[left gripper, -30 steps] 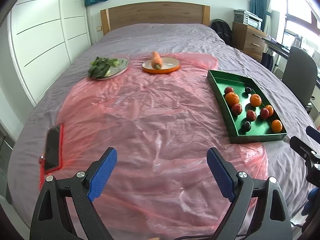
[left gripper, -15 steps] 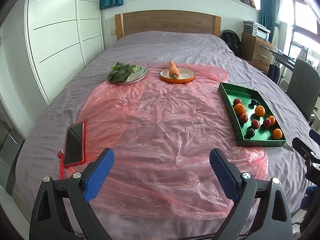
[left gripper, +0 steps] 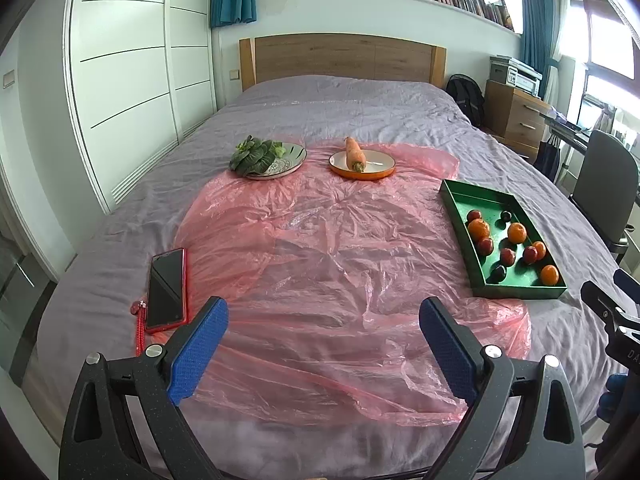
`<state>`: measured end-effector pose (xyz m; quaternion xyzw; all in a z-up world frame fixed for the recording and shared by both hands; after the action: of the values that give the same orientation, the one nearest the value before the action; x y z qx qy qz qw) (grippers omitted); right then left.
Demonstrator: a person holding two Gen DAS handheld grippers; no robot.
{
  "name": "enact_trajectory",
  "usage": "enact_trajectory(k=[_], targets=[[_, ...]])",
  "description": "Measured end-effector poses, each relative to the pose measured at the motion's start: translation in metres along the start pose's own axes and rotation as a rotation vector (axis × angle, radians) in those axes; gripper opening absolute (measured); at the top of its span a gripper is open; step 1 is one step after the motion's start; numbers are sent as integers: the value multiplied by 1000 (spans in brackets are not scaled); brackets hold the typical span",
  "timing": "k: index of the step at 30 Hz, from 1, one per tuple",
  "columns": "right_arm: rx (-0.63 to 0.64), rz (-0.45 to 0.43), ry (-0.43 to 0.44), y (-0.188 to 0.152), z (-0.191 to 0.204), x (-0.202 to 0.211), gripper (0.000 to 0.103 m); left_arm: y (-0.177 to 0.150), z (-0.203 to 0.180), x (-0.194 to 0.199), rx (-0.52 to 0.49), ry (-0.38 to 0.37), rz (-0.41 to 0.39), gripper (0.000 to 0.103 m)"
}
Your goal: Organize fruits
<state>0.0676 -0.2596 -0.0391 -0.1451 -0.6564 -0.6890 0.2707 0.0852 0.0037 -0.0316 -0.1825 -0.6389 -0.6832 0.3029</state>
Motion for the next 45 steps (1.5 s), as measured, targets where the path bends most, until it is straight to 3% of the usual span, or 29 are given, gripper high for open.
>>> enact_trajectory(k=[19, 45], targets=[[-69, -11, -8, -7, -4, 24, 103, 2, -2, 24, -10, -32, -40, 94], [-44, 4, -13, -11, 4, 31, 103, -3, -7, 30, -6, -53, -36, 94]])
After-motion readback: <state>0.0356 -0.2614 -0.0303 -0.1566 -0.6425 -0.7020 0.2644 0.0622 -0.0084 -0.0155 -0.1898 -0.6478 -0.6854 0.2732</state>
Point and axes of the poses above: each gripper's, at about its wrist camera, not at the fingertips, and x roughly against the way its jaws point, z to its left, y to its top, the point moved 8 cm from there along -x, roughly the way its jaws point, and after that the axes turned 12 degrees about y, right-handed, at the moved point
